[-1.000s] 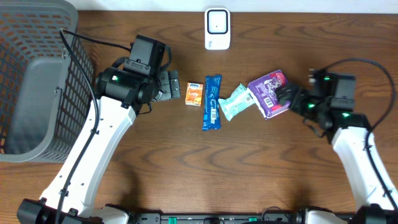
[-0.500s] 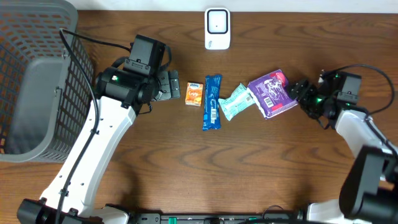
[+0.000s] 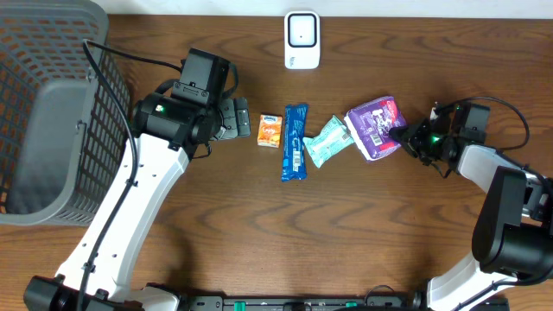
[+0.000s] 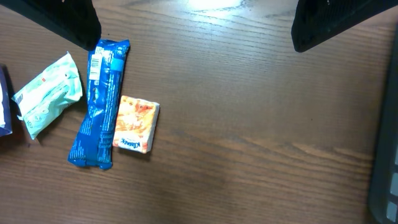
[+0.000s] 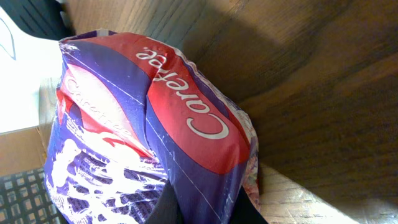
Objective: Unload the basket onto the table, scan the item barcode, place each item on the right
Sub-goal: 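Lift the purple box with the right gripper and carry it right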
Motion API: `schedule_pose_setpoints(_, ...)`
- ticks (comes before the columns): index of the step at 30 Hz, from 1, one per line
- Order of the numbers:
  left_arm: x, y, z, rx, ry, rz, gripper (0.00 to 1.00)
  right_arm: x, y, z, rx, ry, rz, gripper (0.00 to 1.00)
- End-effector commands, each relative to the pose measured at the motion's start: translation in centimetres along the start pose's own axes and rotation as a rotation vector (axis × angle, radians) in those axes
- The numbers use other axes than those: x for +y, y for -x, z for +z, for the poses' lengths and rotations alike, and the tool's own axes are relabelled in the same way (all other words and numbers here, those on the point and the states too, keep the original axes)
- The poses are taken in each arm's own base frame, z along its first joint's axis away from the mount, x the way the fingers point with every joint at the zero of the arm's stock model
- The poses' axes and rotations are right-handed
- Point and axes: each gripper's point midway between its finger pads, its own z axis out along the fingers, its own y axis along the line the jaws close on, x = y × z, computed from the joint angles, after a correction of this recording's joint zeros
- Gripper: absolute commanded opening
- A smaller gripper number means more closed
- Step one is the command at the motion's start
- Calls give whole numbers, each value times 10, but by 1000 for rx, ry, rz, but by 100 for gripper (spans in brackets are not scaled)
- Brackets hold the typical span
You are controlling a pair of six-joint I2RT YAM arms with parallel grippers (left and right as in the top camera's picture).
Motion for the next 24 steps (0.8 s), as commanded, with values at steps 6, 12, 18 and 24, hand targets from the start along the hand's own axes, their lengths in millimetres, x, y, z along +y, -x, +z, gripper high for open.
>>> schedule_pose_setpoints(6, 2, 1, 1, 2, 9, 8, 98, 8, 16, -60, -205, -248, -77, 1)
schedule_pose_setpoints(12, 2, 1, 1, 2, 9, 8, 98, 1, 20, -129, -493, -708, -217, 1)
schedule_pose_setpoints(18, 2, 1, 1, 2, 9, 8, 98, 6, 23, -190, -798, -1206, -406, 4)
schedule_pose_setpoints(24, 2, 1, 1, 2, 9, 8, 98, 35, 41, -197, -890, -1433, -632, 1)
